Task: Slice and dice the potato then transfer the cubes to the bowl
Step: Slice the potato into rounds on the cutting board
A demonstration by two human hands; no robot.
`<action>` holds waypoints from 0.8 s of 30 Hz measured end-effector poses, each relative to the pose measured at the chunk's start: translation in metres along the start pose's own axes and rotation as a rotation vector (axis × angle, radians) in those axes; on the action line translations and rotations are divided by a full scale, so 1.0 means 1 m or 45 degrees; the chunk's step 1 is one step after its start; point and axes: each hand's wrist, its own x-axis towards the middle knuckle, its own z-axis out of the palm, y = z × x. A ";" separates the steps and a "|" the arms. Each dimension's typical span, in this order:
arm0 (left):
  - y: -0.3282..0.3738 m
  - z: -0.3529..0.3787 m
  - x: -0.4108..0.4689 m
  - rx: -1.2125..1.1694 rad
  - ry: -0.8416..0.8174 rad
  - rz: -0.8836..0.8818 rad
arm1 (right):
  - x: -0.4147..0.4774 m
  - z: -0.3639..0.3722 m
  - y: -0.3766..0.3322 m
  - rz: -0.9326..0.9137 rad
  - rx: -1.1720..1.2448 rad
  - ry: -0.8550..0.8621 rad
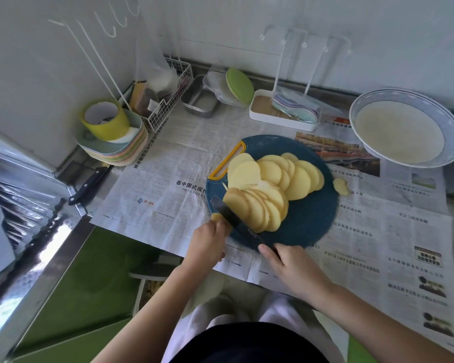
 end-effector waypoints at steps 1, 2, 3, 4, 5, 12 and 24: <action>0.001 0.001 0.000 -0.030 -0.005 -0.021 | 0.001 0.000 0.002 -0.016 -0.031 0.003; 0.001 0.002 0.001 -0.064 -0.018 -0.038 | 0.001 0.000 0.003 -0.032 -0.056 0.006; 0.002 0.004 0.001 -0.138 -0.041 -0.057 | 0.001 0.000 0.005 -0.042 -0.071 0.005; 0.003 0.005 0.001 -0.247 -0.078 -0.081 | 0.001 0.000 0.006 -0.051 -0.078 0.002; 0.003 0.006 0.002 -0.377 -0.122 -0.110 | 0.000 -0.001 0.007 -0.057 -0.080 -0.003; -0.012 -0.002 0.013 -0.755 -0.424 -0.194 | -0.003 -0.007 0.011 -0.102 -0.061 -0.001; -0.028 -0.013 0.031 -0.916 -0.690 -0.176 | -0.009 0.007 0.018 -0.183 -0.060 0.107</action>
